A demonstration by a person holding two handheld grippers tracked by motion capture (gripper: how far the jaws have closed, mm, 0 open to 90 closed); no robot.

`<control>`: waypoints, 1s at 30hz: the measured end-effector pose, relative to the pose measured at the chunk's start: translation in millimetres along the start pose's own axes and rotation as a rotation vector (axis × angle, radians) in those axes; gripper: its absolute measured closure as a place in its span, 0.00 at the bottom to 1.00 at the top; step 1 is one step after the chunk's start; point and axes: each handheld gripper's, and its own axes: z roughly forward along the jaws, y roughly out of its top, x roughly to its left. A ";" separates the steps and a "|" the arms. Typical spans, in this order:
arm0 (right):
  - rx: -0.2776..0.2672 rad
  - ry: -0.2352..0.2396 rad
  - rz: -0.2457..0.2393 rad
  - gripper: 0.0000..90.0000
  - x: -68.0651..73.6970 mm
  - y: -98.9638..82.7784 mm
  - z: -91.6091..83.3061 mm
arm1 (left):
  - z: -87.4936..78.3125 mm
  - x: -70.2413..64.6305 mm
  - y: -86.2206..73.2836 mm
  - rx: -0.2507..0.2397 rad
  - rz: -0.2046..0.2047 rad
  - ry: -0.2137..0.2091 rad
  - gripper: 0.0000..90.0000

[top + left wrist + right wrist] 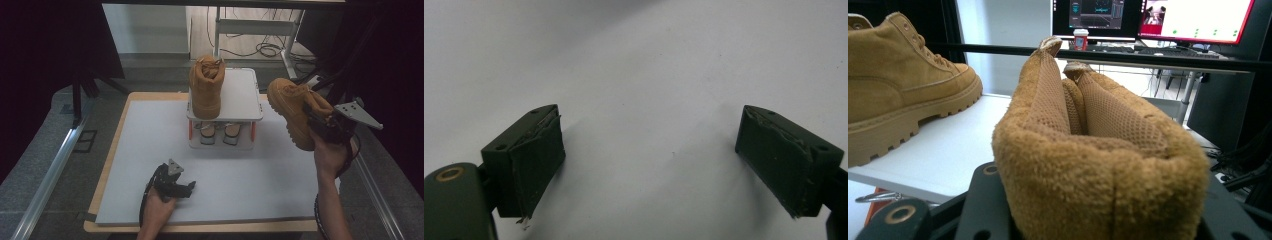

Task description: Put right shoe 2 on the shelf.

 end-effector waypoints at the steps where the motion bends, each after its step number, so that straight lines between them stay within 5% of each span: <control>1: -0.002 0.001 -0.002 0.62 1.1 1.5 0.9 | -0.1 0.2 0.0 0.002 0.003 0.001 0.13; 30: -0.031 0.080 -0.049 0.62 49.4 34.7 44.9 | 0.1 0.2 -0.2 -0.002 0.003 0.001 0.13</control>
